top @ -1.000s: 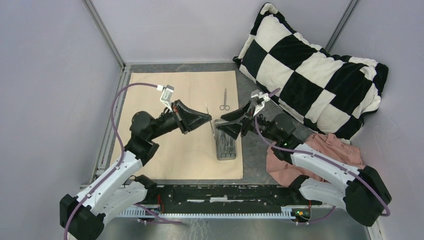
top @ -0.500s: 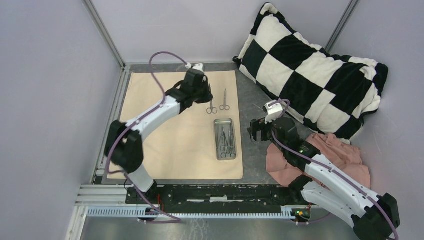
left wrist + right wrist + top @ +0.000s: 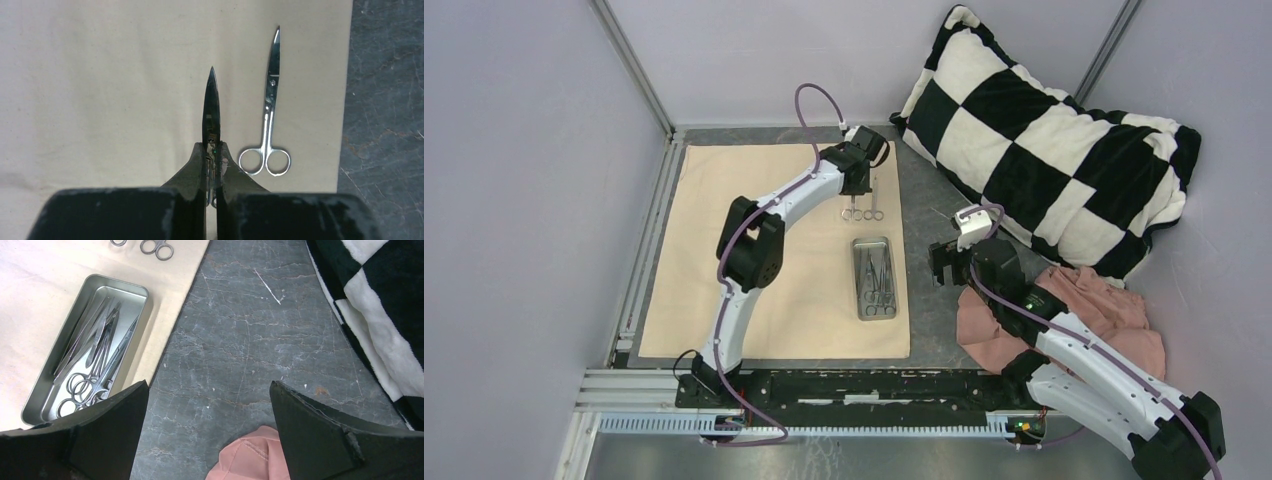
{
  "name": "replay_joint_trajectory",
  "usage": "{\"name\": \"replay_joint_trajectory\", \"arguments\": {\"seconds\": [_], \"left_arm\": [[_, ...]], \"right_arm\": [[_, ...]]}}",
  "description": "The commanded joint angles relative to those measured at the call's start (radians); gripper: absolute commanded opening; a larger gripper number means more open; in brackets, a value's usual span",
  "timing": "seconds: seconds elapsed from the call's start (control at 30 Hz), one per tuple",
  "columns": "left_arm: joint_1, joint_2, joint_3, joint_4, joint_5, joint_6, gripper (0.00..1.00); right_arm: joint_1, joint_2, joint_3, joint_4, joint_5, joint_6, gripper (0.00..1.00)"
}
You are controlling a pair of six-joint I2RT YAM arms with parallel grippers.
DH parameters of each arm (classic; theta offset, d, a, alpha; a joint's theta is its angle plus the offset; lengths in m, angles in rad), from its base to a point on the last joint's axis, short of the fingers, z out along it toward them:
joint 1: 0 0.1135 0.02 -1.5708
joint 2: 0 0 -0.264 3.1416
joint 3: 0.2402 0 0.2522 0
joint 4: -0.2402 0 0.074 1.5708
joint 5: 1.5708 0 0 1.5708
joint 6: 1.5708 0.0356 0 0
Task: Open and lay out the surgical kit
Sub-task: Place the medical item in the surgical kit.
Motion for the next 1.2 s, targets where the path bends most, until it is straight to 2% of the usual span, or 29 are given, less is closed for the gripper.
{"name": "replay_joint_trajectory", "arguments": {"seconds": [0.0,0.1,0.23,1.17], "left_arm": [[0.001,0.071,0.141,-0.069,-0.063,0.059,0.02],[0.001,0.136,0.225,-0.116,-0.078,0.065,0.02],[0.007,0.167,0.255,-0.118,-0.097,0.068,0.02],[0.028,0.273,0.366,-0.161,-0.019,-0.015,0.04]], "right_arm": [[-0.006,-0.016,-0.008,0.013,0.027,-0.022,0.98],[-0.01,-0.02,-0.014,0.018,0.024,-0.026,0.98],[-0.014,-0.023,-0.017,0.025,0.023,-0.027,0.98],[-0.034,-0.001,-0.022,0.053,-0.022,-0.02,0.98]]}}
